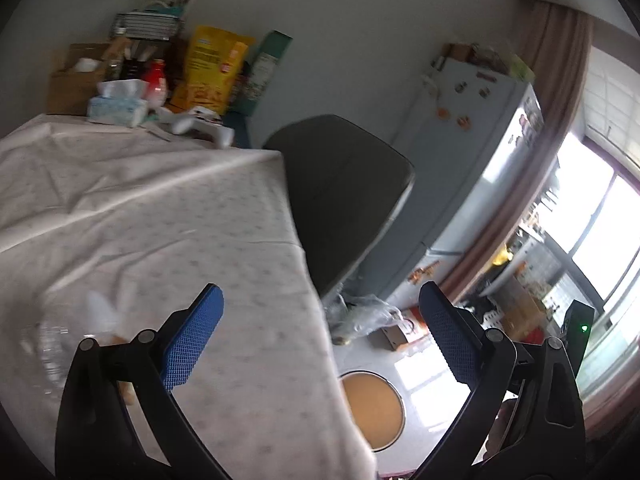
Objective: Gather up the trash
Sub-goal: 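Move both tools back to the table toward the bottle and box, then grasp the small cardboard box with the right tool while the left tool grasps the clear bottle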
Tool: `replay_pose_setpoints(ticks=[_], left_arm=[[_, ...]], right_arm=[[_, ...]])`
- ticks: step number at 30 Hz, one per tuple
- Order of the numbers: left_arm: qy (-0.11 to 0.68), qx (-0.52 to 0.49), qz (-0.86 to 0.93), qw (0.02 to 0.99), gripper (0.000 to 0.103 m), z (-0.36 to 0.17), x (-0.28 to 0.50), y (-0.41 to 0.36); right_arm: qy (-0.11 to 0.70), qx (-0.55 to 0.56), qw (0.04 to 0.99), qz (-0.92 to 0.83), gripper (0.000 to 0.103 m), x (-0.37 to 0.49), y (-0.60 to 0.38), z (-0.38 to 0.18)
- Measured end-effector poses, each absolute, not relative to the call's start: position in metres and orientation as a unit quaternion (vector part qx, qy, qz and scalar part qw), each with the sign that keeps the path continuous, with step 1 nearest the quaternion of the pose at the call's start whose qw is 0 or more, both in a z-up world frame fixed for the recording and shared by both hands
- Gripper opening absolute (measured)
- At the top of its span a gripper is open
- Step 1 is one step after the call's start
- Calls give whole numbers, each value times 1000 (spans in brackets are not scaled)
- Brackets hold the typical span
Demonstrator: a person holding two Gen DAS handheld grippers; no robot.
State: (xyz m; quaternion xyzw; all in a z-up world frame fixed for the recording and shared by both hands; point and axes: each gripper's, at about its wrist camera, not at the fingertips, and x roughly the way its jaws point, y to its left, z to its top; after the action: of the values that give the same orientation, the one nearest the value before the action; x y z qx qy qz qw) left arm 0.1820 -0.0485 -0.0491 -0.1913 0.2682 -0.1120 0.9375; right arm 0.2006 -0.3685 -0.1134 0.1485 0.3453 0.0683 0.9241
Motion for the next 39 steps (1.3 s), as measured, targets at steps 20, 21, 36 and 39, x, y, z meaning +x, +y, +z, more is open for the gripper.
replay_pose_setpoints(ticks=[20, 21, 36, 39], left_arm=[[271, -275, 3, 922, 97, -89, 138, 79], [272, -279, 6, 921, 97, -91, 137, 83], [284, -318, 51, 903, 77, -113, 116, 137], [284, -319, 59, 902, 76, -114, 113, 143]], right_arm=[[365, 93, 911, 170, 95, 204, -245, -107], [366, 91, 910, 175, 95, 205, -240, -108], [418, 69, 862, 279, 83, 211, -131, -126], [420, 65, 855, 297, 82, 211, -109, -126]])
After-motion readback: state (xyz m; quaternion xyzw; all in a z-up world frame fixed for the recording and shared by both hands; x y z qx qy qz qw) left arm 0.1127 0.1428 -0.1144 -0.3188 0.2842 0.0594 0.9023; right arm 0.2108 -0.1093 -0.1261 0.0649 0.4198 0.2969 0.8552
